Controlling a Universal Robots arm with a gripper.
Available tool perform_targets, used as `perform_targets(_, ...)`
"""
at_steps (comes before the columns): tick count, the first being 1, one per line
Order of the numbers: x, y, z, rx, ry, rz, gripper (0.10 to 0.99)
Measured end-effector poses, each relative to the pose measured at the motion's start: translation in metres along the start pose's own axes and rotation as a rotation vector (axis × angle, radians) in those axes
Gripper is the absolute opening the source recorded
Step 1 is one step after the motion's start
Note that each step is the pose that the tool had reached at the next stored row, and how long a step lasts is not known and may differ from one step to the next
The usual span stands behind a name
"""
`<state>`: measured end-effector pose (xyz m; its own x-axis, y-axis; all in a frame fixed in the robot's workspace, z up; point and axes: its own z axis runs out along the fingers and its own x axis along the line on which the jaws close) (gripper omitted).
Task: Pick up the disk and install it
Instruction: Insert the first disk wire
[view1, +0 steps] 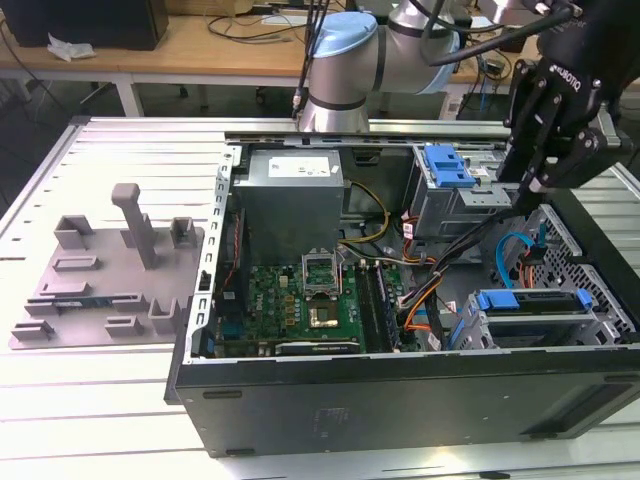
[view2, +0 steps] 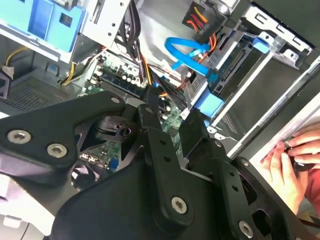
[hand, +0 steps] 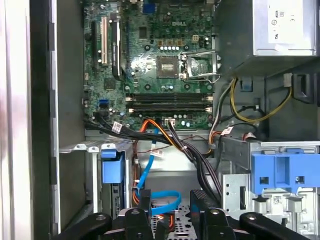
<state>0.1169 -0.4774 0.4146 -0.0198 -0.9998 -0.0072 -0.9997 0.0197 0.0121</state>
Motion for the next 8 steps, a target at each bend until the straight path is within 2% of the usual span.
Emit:
perform_targets(6,-0.0032,-0.0147,-0.0002,0.0,0.0016,0.016,0.443)
perform_targets(8,-0.0035,-0.0227,-0.0001,0.0,0.0016,0.024,0.443)
